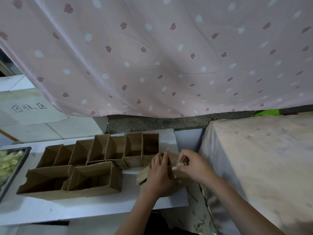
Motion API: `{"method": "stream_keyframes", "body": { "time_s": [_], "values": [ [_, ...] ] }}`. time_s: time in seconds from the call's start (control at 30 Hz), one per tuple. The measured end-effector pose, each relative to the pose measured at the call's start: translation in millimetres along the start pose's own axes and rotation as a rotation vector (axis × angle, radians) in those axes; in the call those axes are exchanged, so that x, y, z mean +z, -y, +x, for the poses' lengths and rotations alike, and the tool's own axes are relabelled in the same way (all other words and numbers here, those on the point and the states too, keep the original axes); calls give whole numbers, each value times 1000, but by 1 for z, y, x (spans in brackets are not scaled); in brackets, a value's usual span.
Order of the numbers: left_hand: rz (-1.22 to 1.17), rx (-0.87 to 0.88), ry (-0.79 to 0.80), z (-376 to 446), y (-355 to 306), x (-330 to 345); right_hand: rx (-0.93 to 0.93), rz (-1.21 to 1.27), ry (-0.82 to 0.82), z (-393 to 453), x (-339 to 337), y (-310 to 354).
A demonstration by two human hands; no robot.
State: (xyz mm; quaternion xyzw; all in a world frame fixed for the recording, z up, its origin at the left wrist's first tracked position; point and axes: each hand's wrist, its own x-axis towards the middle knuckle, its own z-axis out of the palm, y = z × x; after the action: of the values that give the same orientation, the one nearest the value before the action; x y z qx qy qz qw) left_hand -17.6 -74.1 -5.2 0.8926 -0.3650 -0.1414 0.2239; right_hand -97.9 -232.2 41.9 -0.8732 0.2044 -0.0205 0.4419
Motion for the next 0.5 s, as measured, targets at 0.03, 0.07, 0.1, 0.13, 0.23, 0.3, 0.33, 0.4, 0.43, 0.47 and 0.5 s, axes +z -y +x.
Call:
{"method": "stream_keyframes", "body": {
  "time_s": [0.03, 0.07, 0.1, 0.13, 0.23, 0.3, 0.33, 0.4, 0.43, 0.47, 0.5],
  "values": [
    [-71, -5, -13, 0, 2, -2, -5, 5, -15, 0, 0, -1],
    [-138, -8, -19, 0, 5, -3, 0, -2, -29, 0, 0, -2],
    [-189, -14, -19, -1, 8, -4, 10, -15, -40, 0, 0, -2],
    [-223, -22, -16, -3, 12, -3, 20, -23, -47, 0, 0, -2],
    [-265, -29, -2, -8, 19, 1, 19, -5, -30, -1, 1, -3],
    [-272, -31, 22, -11, 22, 6, 3, -18, 3, -2, 3, -3],
    [-282, -48, 29, -13, 25, 8, -5, -39, 13, -3, 4, -3],
    [-317, -110, 33, -17, 34, 10, 0, -73, 13, -3, 7, -2],
    [-337, -140, 36, -19, 40, 11, 14, -74, 11, -2, 7, -4],
    [-353, -164, 44, -22, 46, 12, 34, -72, 25, -1, 6, -6],
    [-357, -182, 59, -24, 52, 12, 52, -71, 58, 0, 6, -8]
  ]
}}
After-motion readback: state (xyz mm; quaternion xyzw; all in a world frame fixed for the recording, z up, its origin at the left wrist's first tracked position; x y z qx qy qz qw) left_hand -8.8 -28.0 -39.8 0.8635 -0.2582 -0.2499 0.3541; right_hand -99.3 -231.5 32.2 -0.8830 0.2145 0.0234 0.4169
